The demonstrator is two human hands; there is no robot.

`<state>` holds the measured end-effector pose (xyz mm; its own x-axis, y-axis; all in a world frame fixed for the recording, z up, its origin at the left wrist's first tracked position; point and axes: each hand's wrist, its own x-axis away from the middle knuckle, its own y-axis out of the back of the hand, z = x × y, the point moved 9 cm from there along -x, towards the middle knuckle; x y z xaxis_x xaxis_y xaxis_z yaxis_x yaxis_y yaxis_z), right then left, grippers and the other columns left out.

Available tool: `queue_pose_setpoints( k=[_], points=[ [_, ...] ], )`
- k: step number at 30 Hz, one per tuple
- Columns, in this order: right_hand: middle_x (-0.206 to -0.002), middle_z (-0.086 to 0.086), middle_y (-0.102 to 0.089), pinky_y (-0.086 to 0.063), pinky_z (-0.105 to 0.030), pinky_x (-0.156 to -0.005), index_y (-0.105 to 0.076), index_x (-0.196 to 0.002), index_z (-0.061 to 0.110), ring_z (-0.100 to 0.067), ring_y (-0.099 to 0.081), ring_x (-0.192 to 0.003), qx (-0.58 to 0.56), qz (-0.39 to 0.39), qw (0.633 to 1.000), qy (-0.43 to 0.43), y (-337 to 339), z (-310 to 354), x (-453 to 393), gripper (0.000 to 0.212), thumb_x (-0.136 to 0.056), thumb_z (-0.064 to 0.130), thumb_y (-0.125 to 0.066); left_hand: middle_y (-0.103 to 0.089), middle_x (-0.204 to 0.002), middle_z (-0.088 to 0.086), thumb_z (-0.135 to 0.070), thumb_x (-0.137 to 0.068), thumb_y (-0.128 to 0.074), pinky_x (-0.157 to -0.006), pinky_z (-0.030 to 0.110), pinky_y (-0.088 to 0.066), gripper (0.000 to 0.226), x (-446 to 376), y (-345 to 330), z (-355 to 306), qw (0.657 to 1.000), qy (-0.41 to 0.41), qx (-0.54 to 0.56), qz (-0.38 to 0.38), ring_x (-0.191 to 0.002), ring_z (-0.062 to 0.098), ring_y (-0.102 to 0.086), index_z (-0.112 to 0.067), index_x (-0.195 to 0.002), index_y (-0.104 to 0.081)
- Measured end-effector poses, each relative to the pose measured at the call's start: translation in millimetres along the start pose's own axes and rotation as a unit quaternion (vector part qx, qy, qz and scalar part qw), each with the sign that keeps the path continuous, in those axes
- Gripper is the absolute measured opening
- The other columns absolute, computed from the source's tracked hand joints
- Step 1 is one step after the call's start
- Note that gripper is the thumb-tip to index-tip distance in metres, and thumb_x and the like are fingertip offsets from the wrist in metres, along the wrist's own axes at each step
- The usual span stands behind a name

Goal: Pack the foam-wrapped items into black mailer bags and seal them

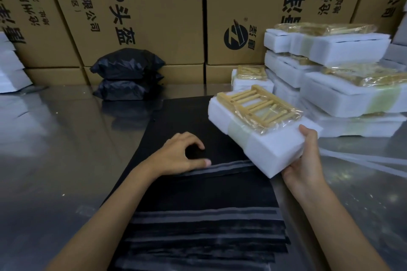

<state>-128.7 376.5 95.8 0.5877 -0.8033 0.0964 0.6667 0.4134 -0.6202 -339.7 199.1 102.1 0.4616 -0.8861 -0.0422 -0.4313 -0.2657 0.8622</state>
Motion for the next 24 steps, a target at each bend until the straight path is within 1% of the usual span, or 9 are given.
queue_pose_setpoints(
  k=[1, 2, 4, 7, 9, 13, 18, 22, 24],
  points=[
    [-0.117, 0.003, -0.075, -0.052, -0.041, -0.099, -0.065, -0.128, 0.027, -0.018, -0.071, -0.109, -0.004, -0.009, 1.000, -0.002, 1.4, -0.1, 0.1, 0.041, -0.092, 0.047, -0.057, -0.046, -0.128, -0.026, -0.080, -0.066, -0.062, -0.104, 0.029, -0.033, 0.057, 7.8, -5.4, 0.9, 1.000, -0.002, -0.008, 0.026, -0.122, -0.001, -0.038, -0.047, -0.112, -0.055],
    [-0.116, 0.003, -0.075, -0.052, -0.041, -0.100, -0.065, -0.128, 0.027, -0.018, -0.070, -0.110, -0.007, -0.020, 1.000, -0.004, 2.9, -0.1, 0.8, 0.042, -0.091, 0.047, -0.057, -0.041, -0.133, -0.027, -0.083, -0.065, -0.061, -0.105, 0.028, -0.031, 0.062, 12.4, -6.9, 2.1, 1.000, 0.000, -0.008, 0.030, -0.125, -0.002, -0.035, -0.048, -0.116, -0.053],
    [-0.115, 0.004, -0.075, -0.051, -0.042, -0.102, -0.065, -0.128, 0.027, -0.018, -0.070, -0.111, -0.012, -0.035, 0.999, -0.010, 5.2, -0.7, 3.4, 0.044, -0.091, 0.047, -0.058, -0.043, -0.133, -0.025, -0.073, -0.076, -0.062, -0.107, 0.029, -0.033, 0.052, 15.5, -1.4, 2.1, 1.000, -0.006, -0.012, -0.011, -0.126, 0.000, -0.037, -0.047, -0.120, -0.052],
    [-0.115, 0.004, -0.075, -0.050, -0.042, -0.103, -0.064, -0.129, 0.027, -0.017, -0.070, -0.111, -0.013, -0.050, 0.999, -0.013, 7.3, -0.1, 7.9, 0.044, -0.090, 0.047, -0.059, -0.056, -0.126, -0.019, -0.050, -0.092, -0.059, -0.104, 0.032, -0.041, 0.031, 16.8, 12.0, -6.6, 0.993, -0.038, -0.079, -0.084, -0.121, 0.004, -0.048, -0.036, -0.119, -0.059],
    [-0.115, 0.005, -0.075, -0.051, -0.040, -0.102, -0.065, -0.129, 0.027, -0.017, -0.069, -0.111, -0.012, -0.054, 0.998, -0.014, 7.8, 0.6, 10.2, 0.044, -0.090, 0.048, -0.059, -0.057, -0.123, -0.020, -0.052, -0.092, -0.059, -0.101, 0.030, -0.042, 0.029, 18.6, 12.6, -9.0, 0.990, -0.051, -0.098, -0.087, -0.116, 0.001, -0.049, -0.036, -0.115, -0.061],
    [-0.112, 0.006, -0.076, -0.053, -0.038, -0.098, -0.066, -0.125, 0.028, -0.015, -0.071, -0.109, -0.011, -0.056, 0.998, -0.019, 7.0, 0.0, 12.2, 0.042, -0.090, 0.049, -0.059, -0.053, -0.122, -0.026, -0.065, -0.085, -0.060, -0.098, 0.025, -0.037, 0.036, 20.1, 9.6, -6.8, 0.994, -0.042, -0.084, -0.058, -0.114, -0.005, -0.044, -0.042, -0.113, -0.059],
    [-0.113, 0.006, -0.076, -0.051, -0.040, -0.101, -0.066, -0.125, 0.027, -0.015, -0.072, -0.106, -0.010, -0.058, 0.998, -0.022, 5.3, 0.1, 14.0, 0.042, -0.090, 0.049, -0.060, -0.060, -0.119, -0.018, -0.043, -0.096, -0.056, -0.093, 0.029, -0.046, 0.024, 21.1, 15.5, -13.9, 0.982, -0.056, -0.146, -0.106, -0.113, 0.004, -0.053, -0.032, -0.117, -0.062],
    [-0.114, 0.005, -0.075, -0.051, -0.039, -0.101, -0.066, -0.126, 0.026, -0.017, -0.070, -0.111, -0.021, -0.054, 0.998, -0.026, 4.4, 0.6, 16.4, 0.042, -0.091, 0.049, -0.059, -0.054, -0.119, -0.024, -0.060, -0.087, -0.061, -0.094, 0.025, -0.039, 0.035, 20.6, 10.5, -8.0, 0.993, -0.036, -0.093, -0.067, -0.112, -0.002, -0.046, -0.040, -0.116, -0.059],
    [-0.114, 0.005, -0.075, -0.050, -0.041, -0.104, -0.065, -0.126, 0.026, -0.016, -0.070, -0.111, -0.023, -0.054, 0.998, -0.025, 4.2, 1.3, 17.2, 0.042, -0.091, 0.048, -0.059, -0.054, -0.120, -0.023, -0.060, -0.087, -0.060, -0.097, 0.026, -0.039, 0.036, 20.0, 9.1, -8.4, 0.993, -0.032, -0.095, -0.065, -0.113, -0.001, -0.045, -0.038, -0.117, -0.059]
  ],
)
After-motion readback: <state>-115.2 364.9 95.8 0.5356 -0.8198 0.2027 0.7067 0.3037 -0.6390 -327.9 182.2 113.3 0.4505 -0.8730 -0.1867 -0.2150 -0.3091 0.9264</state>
